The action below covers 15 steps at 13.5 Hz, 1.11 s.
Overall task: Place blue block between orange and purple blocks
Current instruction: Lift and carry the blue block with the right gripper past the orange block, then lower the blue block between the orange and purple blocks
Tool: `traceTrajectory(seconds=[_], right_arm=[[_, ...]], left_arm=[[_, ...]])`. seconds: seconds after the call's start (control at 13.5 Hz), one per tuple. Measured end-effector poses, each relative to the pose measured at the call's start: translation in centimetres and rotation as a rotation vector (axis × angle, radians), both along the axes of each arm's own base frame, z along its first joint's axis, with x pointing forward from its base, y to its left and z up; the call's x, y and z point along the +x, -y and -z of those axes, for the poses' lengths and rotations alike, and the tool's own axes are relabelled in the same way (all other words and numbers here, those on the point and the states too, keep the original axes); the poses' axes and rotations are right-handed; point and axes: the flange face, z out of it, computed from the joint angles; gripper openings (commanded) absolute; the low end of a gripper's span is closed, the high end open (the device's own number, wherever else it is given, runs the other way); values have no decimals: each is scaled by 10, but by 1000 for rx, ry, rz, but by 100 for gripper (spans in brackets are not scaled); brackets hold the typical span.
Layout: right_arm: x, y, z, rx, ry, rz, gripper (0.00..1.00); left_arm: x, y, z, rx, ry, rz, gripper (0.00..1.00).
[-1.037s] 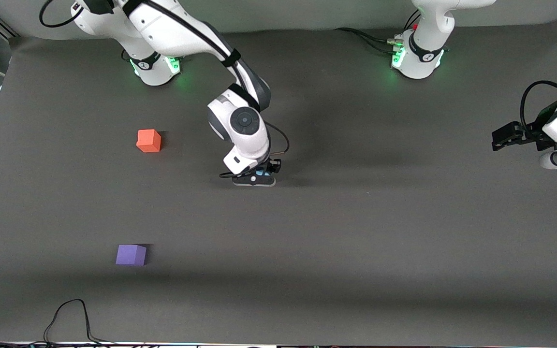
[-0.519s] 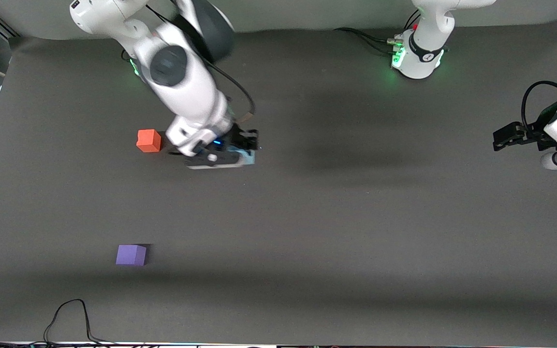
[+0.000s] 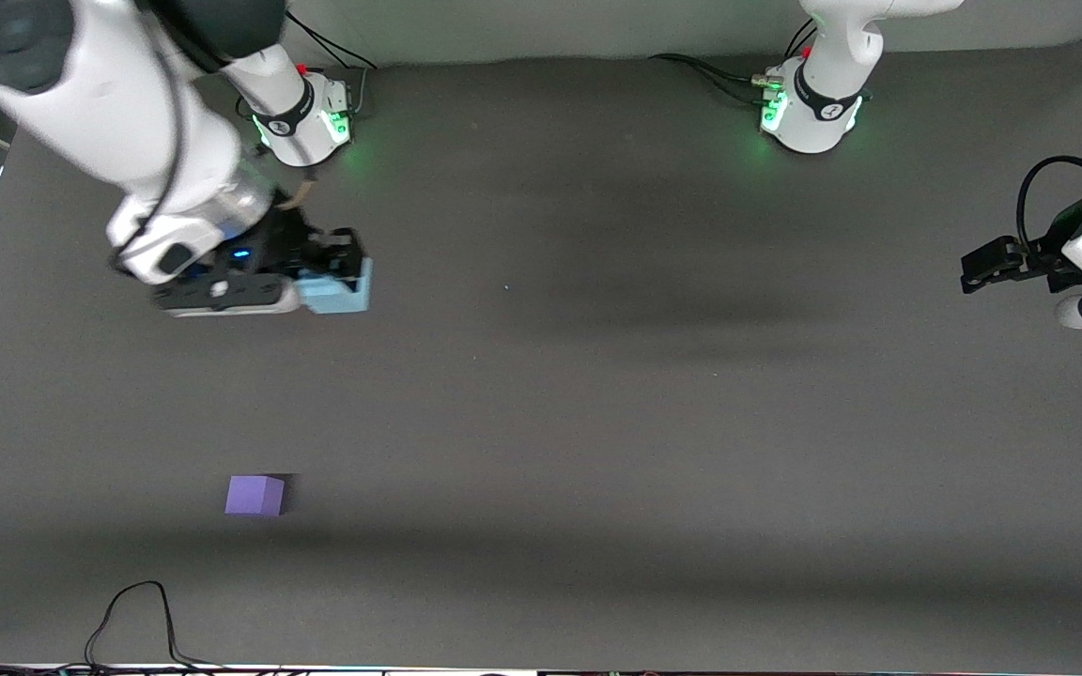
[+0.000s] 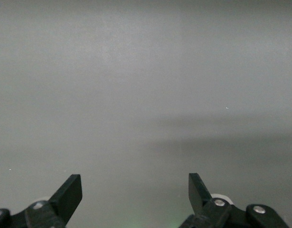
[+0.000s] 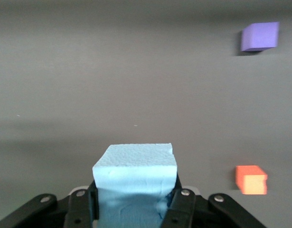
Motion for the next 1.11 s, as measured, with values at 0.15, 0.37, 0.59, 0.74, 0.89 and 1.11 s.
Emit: traceTrajectory(seconds=[0.15, 0.37, 0.59, 0.74, 0.89, 1.11], right_arm=[[10, 66, -9, -1, -23, -17, 53], [2, 158, -25, 4, -37, -37, 53], [-17, 204, -18, 1, -56, -55, 53], [-15, 233, 10, 5, -56, -49, 53], [-8, 246, 54, 4, -43, -29, 53], [0, 244, 136, -3, -32, -15, 53]], left_arm=[[0, 0, 0, 0, 0, 0, 100], [0, 0, 0, 0, -1, 0, 100], [0, 0, 0, 0, -1, 0, 100], [0, 0, -1, 0, 3, 0, 100], [1, 0, -2, 0, 8, 0, 100], [1, 0, -2, 0, 9, -1, 100]])
